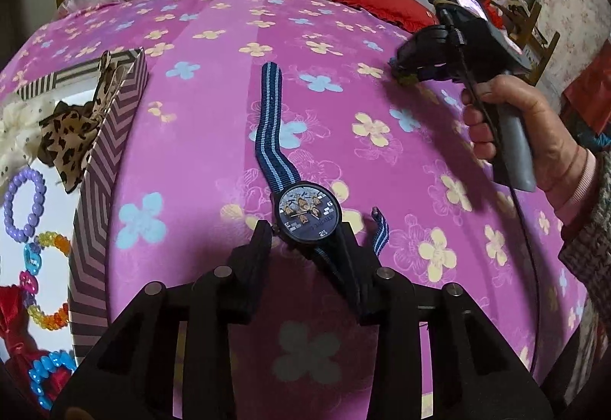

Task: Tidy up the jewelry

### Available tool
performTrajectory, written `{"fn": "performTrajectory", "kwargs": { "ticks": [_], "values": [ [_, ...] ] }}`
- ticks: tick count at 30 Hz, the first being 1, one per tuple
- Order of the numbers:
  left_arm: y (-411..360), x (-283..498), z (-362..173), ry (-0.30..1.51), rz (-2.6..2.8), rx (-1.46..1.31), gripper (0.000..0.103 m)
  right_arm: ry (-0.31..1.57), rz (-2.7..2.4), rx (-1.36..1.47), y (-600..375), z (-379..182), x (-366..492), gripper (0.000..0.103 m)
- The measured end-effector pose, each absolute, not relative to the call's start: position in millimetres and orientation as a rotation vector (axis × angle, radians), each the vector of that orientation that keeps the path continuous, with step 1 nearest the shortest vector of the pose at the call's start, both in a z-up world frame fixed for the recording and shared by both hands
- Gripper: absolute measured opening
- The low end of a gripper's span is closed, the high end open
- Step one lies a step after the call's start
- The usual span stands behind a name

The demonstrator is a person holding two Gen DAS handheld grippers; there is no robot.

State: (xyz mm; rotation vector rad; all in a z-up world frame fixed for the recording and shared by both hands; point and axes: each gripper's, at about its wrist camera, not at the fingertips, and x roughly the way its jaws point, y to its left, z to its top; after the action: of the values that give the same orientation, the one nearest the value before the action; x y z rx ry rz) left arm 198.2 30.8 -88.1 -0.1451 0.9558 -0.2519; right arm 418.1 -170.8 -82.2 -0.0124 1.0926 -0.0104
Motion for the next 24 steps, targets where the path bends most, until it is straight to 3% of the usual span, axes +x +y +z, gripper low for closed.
{"fn": "performTrajectory", "kwargs": {
  "ticks": [1,3,14,16,17,18,20,24],
  "values": [
    [34,200,-88,0.962,-0.257,-0.164,0.028,1.089,-0.004,-0.009,-171,-78,412,0.017],
    [41,201,-84,0.977,-0.263,-0.213,0.000,1.071,0.013,-0.005,-172,-65,399,0.017],
    [61,191,-45,0.902,-0.334,-0.287,0.000,1.000,0.104,0.000,-159,-5,312,0.012],
    [64,193,-45,0.908,-0.355,-0.297,0.006,0.998,0.120,0.002,-158,-1,297,0.012],
    [64,195,-47,0.915,-0.364,-0.303,0.019,1.000,0.132,0.009,-158,0,288,0.012],
    [65,197,-50,0.926,-0.366,-0.316,0.041,1.003,0.143,0.017,-158,0,280,0.012],
    [67,201,-57,0.937,-0.367,-0.362,0.058,1.012,0.165,0.032,-160,-2,265,0.012],
    [61,211,-67,0.980,-0.330,-0.345,0.058,1.027,0.206,0.029,-160,-13,230,0.012]
  ]
}}
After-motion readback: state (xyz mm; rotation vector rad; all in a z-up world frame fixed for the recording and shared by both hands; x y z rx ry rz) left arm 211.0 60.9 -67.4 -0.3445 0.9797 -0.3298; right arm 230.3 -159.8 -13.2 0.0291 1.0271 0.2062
